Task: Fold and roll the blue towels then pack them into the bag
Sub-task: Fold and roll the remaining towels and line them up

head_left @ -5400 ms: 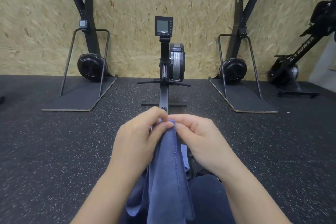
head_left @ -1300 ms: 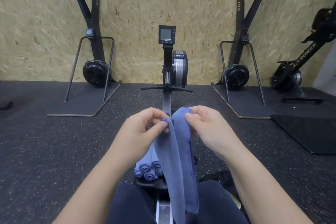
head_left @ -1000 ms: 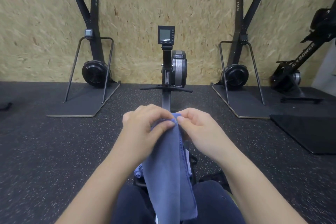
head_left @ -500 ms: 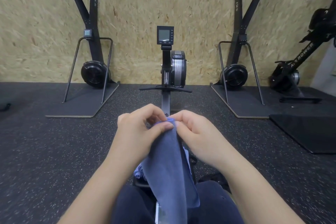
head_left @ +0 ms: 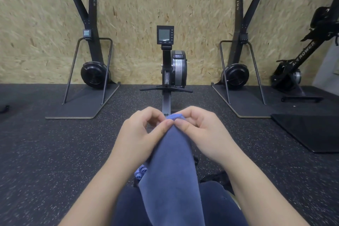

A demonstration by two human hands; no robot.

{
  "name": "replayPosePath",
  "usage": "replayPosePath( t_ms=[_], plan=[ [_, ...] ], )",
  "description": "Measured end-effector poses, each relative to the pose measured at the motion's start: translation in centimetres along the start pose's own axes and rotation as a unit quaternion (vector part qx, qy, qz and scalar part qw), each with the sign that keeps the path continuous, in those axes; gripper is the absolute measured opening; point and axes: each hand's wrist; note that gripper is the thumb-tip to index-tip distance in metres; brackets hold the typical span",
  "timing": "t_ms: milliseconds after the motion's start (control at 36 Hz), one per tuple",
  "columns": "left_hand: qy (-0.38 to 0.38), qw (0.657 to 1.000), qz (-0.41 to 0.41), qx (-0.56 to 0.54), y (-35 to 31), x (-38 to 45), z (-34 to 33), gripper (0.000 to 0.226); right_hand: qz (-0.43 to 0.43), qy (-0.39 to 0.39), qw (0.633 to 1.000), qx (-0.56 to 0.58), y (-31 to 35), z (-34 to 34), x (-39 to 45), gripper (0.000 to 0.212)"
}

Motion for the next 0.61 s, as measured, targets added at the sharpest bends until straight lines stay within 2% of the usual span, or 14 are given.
replayPosePath(
  t_ms=[139, 333, 417, 528, 611],
  plan=[
    [0.035, 0.998, -0.029, 0.033, 0.7, -0.1, 0.1, 0.030, 0.007, -0.025, 1.000, -0.004, -0.2, 0.8, 0.4, 0.012],
    [0.090, 0.981, -0.094, 0.147, 3.4, -0.4, 0.0, 0.021, 0.017, -0.055, 0.998, 0.030, -0.5, 2.2, 1.2, 0.015],
    [0.112, 0.973, -0.086, 0.185, 4.8, -0.6, 0.0, 0.035, 0.012, -0.071, 0.997, 0.038, -0.8, 2.9, 1.6, 0.017],
    [0.098, 0.947, -0.174, 0.253, 6.0, -0.1, 0.1, 0.019, 0.002, -0.082, 0.997, 0.009, -1.6, 3.7, 2.0, 0.015],
    [0.067, 0.933, -0.222, 0.274, 6.0, 1.1, 0.7, 0.019, -0.004, -0.098, 0.994, -0.049, -2.3, 4.3, 2.1, 0.014]
  ],
)
Point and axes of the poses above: each hand's wrist, its own x-axis towards the middle knuckle, its own z-axis out of the back of the hand, y = z × x, and after that the axes turned 12 degrees about -y, right-handed
